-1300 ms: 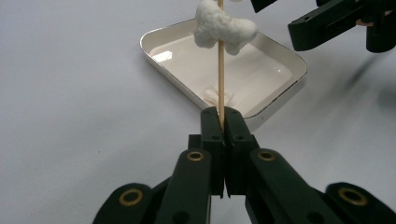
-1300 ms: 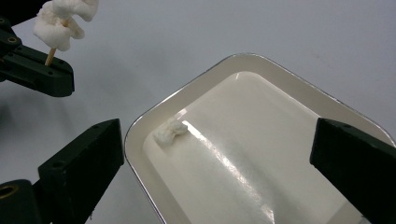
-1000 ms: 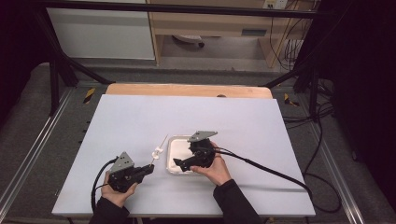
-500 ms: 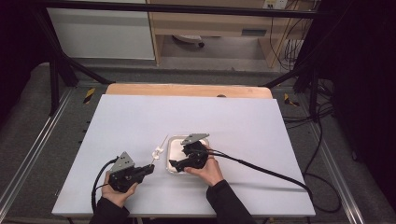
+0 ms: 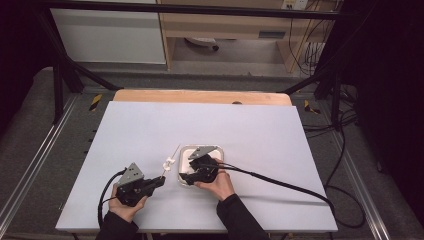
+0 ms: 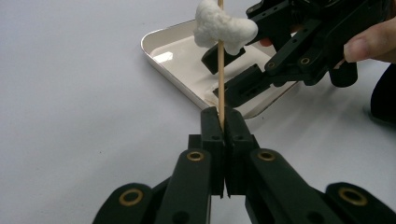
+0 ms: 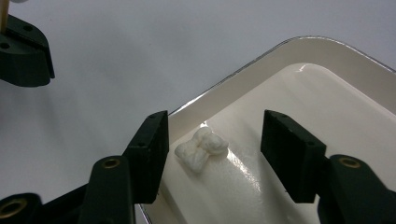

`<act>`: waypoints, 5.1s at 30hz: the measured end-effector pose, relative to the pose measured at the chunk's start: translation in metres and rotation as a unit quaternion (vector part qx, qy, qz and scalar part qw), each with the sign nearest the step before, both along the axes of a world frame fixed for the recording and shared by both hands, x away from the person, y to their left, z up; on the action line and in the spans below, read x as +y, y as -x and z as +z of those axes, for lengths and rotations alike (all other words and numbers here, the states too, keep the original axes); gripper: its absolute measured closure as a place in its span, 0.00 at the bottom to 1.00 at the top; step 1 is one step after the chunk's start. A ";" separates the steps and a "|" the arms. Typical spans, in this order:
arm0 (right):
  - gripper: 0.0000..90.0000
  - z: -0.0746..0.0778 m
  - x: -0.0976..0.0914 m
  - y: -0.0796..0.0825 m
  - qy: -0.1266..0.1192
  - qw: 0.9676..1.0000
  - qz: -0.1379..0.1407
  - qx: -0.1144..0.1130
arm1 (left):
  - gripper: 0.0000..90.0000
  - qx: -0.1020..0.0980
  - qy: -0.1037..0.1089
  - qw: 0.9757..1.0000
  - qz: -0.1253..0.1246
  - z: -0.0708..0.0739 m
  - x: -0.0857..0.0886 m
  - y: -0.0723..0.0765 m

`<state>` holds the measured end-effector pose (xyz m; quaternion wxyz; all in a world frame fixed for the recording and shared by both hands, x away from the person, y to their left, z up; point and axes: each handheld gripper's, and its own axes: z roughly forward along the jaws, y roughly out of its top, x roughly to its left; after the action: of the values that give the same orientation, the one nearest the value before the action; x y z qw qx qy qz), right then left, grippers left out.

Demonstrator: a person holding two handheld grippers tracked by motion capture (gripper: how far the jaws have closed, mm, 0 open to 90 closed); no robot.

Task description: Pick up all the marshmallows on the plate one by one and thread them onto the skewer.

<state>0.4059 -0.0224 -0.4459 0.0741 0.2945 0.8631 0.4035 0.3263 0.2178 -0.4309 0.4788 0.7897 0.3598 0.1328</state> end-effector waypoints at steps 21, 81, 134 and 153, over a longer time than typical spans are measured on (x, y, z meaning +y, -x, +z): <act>0.76 -0.005 0.002 0.003 0.015 1.000 0.017 -0.009 | 0.99 0.001 -0.002 1.000 -0.002 -0.001 -0.001 0.000; 0.85 0.091 -0.085 0.007 -0.217 0.976 -0.019 -0.009 | 0.99 -0.012 -0.010 0.999 -0.039 0.001 -0.019 0.008; 0.88 0.080 -0.063 -0.003 -0.231 0.971 0.032 0.056 | 0.99 -0.021 -0.037 0.997 -0.058 -0.001 -0.025 0.010; 0.91 0.070 -0.055 0.003 -0.227 0.970 0.046 0.073 | 0.99 -0.010 -0.070 0.996 -0.064 -0.004 -0.029 0.010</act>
<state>0.4032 -0.0778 -0.3760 -0.0768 0.2921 0.7646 0.5693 0.3164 0.1891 -0.4353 0.4338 0.8410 0.2939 0.1349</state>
